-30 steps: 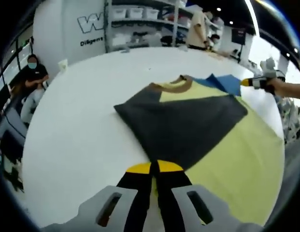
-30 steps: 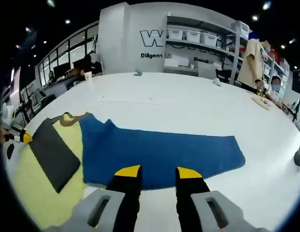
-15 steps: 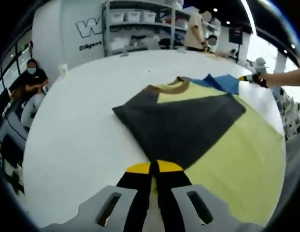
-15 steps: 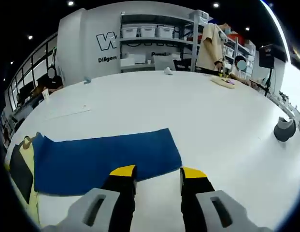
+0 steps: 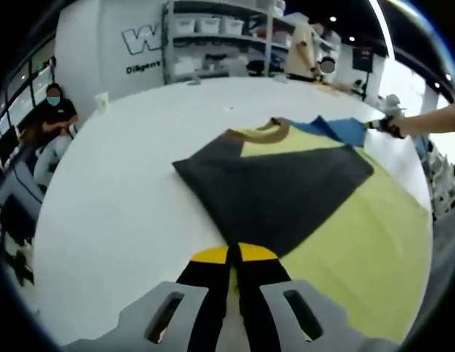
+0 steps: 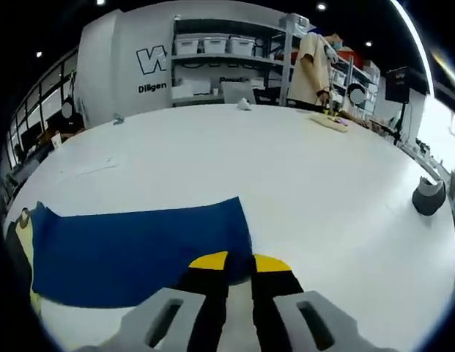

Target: Fold the garment on the visible template until the final outline fits inside the template.

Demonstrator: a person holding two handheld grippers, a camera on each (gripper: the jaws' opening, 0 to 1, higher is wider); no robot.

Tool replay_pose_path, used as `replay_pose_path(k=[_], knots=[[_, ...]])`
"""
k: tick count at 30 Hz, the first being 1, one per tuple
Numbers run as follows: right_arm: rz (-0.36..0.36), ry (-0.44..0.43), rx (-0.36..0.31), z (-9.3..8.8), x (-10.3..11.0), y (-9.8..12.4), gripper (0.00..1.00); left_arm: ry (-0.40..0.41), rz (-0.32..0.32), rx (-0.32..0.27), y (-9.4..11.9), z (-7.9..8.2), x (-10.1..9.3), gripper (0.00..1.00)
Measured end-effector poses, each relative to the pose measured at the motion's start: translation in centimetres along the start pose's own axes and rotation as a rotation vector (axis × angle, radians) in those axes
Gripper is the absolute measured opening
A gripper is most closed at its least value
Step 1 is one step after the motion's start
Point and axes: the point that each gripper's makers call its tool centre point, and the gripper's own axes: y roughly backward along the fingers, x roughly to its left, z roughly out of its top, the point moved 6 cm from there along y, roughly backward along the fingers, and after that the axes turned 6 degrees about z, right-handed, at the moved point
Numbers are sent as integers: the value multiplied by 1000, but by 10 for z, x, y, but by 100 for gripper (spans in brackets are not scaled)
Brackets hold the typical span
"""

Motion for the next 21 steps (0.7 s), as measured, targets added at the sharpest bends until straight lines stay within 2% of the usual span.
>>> replay_pose_path(k=[5, 12, 14, 15, 17, 21], knots=[[29, 7, 31, -2, 0, 3, 0, -26, -3, -3, 2, 2, -4, 2], [51, 5, -39, 7, 4, 43, 0, -19, -12, -14, 7, 5, -7, 2], [43, 1, -41, 6, 3, 40, 0, -20, -12, -14, 8, 6, -8, 1], [25, 7, -41, 7, 1, 47, 0, -25, -14, -10, 9, 7, -9, 1], [45, -4, -74, 12, 2, 62, 0, -36, -16, -11, 10, 10, -12, 1], [49, 29, -98, 21, 9, 79, 0, -55, -33, -24, 12, 13, -16, 5]])
